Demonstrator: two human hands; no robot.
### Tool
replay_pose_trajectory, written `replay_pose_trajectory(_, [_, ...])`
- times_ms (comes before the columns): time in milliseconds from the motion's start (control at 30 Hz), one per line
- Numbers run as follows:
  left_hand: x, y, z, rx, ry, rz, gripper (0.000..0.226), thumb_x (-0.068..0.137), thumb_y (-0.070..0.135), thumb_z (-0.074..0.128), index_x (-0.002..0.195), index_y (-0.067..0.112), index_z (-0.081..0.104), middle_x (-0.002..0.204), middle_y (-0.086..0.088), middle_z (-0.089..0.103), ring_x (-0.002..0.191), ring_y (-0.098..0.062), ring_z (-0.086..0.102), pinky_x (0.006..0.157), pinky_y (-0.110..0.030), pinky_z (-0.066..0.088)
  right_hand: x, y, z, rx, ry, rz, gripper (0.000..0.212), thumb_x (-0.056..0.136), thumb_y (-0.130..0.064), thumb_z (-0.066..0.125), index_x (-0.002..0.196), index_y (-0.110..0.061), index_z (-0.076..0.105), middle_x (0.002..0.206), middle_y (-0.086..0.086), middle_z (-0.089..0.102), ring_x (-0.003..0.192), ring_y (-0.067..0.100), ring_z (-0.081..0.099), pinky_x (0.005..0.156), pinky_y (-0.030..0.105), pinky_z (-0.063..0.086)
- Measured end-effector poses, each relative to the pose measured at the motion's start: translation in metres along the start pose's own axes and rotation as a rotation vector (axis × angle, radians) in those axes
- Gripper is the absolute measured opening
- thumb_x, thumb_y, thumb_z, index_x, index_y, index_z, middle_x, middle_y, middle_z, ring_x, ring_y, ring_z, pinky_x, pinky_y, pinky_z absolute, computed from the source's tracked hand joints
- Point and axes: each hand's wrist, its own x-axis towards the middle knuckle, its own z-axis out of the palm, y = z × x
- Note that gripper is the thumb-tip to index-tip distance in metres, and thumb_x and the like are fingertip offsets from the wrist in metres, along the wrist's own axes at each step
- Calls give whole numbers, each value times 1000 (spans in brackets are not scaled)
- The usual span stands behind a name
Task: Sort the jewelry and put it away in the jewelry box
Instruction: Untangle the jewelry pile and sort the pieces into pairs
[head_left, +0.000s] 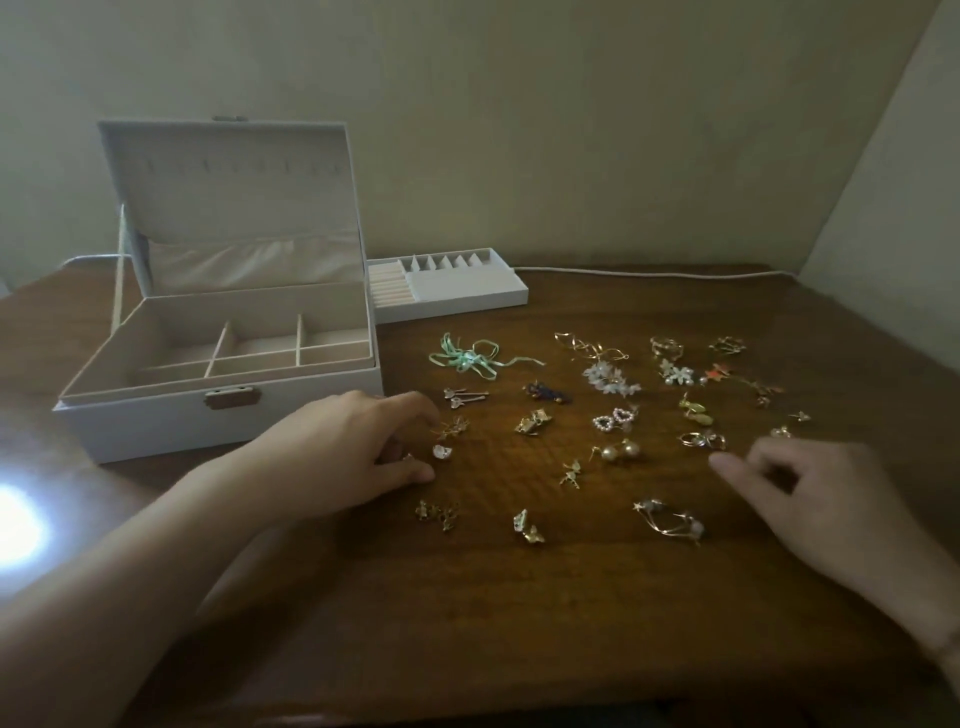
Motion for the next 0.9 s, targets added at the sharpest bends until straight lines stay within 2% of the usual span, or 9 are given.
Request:
replay_pose_trajectory(67, [4, 0, 2, -26, -8, -12, 41, 86, 59, 66, 122, 46, 53, 79, 23, 58, 73, 5, 56, 67, -22, 48, -4, -1, 7, -44, 6, -81, 40, 91, -58, 50, 58, -35, 52, 50, -7, 51, 60, 7, 58, 54, 25, 48])
replay_pose_trajectory(133, [7, 0, 2, -69, -4, -35, 40, 84, 58, 69, 119, 46, 56, 84, 20, 63, 77, 2, 60, 72, -27, 53, -2, -3, 9, -90, 5, -119, 38, 90, -59, 49, 60, -36, 50, 53, -10, 49, 55, 9, 54, 46, 24, 45])
replay_pose_trajectory(200, [10, 2, 2, -85, 7, -36, 41, 82, 58, 71, 119, 46, 57, 86, 19, 65, 77, 1, 61, 74, -30, 55, -1, -8, 11, -104, -10, -136, 31, 86, -55, 49, 63, -35, 51, 58, -13, 49, 52, 2, 50, 46, 26, 47])
replay_pose_trajectory(300, [11, 7, 5, -93, 32, 6, 38, 84, 59, 68, 118, 50, 56, 89, 20, 64, 76, 4, 58, 70, -24, 52, -2, -10, 9, -98, -16, -171, 19, 82, -50, 51, 70, -36, 55, 67, -16, 51, 59, 0, 51, 47, 26, 48])
replay_pose_trajectory(433, [6, 12, 7, -69, 72, 85, 24, 89, 54, 62, 111, 45, 65, 100, 21, 63, 83, 1, 59, 71, -22, 50, -6, -11, 5, -4, -44, -171, 12, 82, -45, 57, 74, -36, 59, 78, -20, 54, 69, -1, 55, 54, 24, 48])
replay_pose_trajectory(533, [-2, 11, 8, -56, 104, 119, 17, 92, 49, 62, 107, 42, 67, 99, 23, 62, 80, 4, 58, 69, -15, 46, -6, -13, 3, -4, -58, -175, 12, 82, -45, 56, 74, -37, 59, 78, -21, 54, 70, 0, 55, 54, 22, 48])
replay_pose_trajectory(700, [-11, 12, 12, -94, 167, 156, 22, 92, 50, 57, 107, 38, 68, 98, 22, 61, 72, 16, 50, 65, -5, 40, -7, -16, 4, -31, -58, -143, 18, 82, -48, 51, 71, -36, 58, 73, -18, 53, 63, 0, 53, 49, 27, 49])
replay_pose_trajectory(900, [0, 21, 16, -90, 213, 173, 28, 91, 55, 53, 108, 39, 70, 100, 26, 55, 74, 8, 51, 66, -5, 37, -7, -14, 7, -40, -23, -66, 18, 83, -49, 51, 72, -37, 58, 75, -15, 56, 66, 7, 57, 51, 36, 54])
